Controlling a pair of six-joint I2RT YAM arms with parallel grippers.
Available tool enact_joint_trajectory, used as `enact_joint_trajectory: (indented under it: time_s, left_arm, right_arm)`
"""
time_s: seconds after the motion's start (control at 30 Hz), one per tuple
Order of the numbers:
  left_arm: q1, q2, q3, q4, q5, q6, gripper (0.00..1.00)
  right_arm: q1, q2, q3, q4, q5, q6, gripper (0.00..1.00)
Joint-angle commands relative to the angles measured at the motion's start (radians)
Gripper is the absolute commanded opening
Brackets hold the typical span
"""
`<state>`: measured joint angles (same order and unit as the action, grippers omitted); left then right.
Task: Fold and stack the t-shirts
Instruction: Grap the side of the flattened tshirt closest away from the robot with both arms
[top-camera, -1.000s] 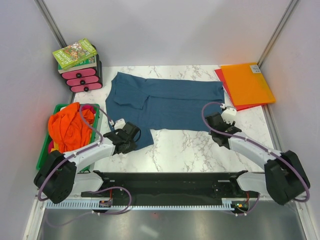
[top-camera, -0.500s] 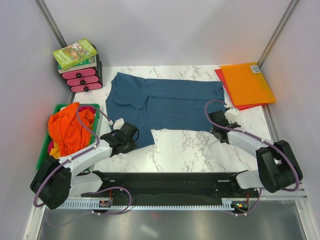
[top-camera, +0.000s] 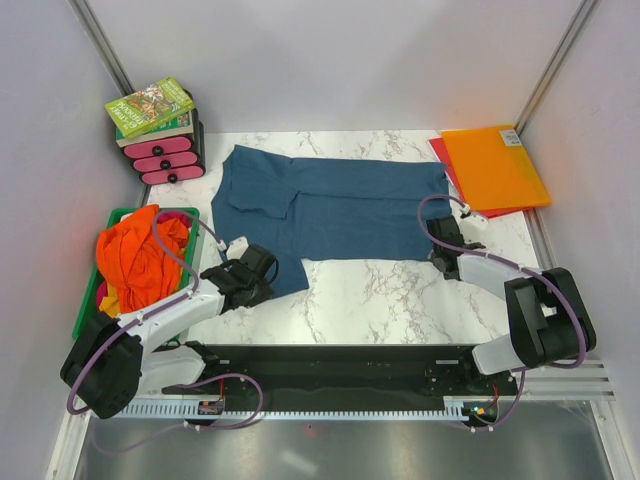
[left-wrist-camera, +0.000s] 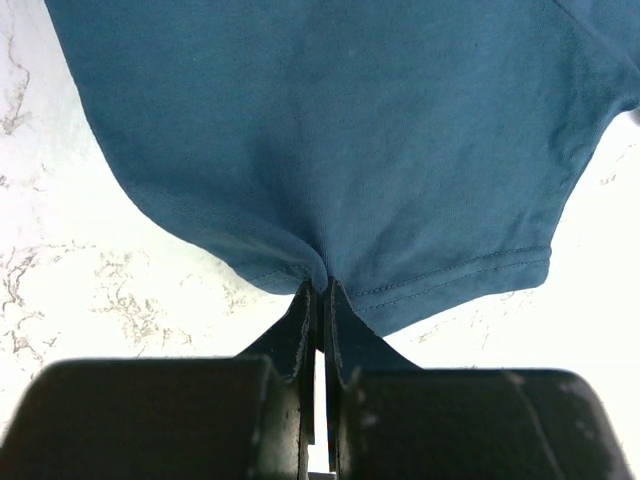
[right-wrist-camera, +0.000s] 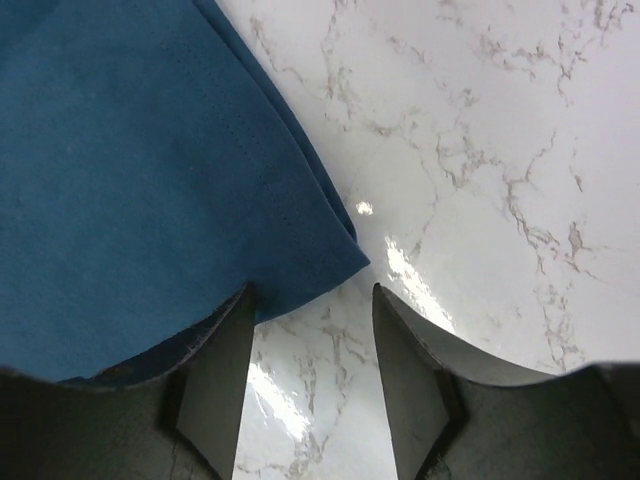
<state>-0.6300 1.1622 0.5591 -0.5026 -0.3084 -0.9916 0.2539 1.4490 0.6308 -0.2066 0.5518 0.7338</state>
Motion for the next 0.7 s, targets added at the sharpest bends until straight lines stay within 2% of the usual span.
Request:
enact_joint_trajectory:
  time_s: [0.0,0.07,0.2,0.43,0.67]
  left_arm:
    - [-0.002,-0.019,0.007,-0.019,-0.014,0.021,0.02]
    - [-0.002,-0.019,0.007,-0.02,-0.015,0.019,0.02]
    - [-0.002,-0.018,0.009,-0.022,-0.017,0.018,0.02]
    - [-0.002,-0.021,0.005,-0.027,-0.015,0.013,0.02]
    - [-0.002,-0.114,-0.001,-0.056,-0.05,0.002,0.02]
  right_arm:
    - [-0.041,0.036,0.006,0.032,-0.027,0.006,0.52]
    - [-0.053,0.044,0.006,0.036,-0.038,0.003,0.46]
    - [-0.058,0.033,-0.005,0.041,-0.041,0.003,0.26]
    - [-0.058,-0.025,-0.04,0.036,-0.035,-0.001,0.01]
    - [-0.025,-0.136,-0.068,0.001,-0.049,-0.011,0.0]
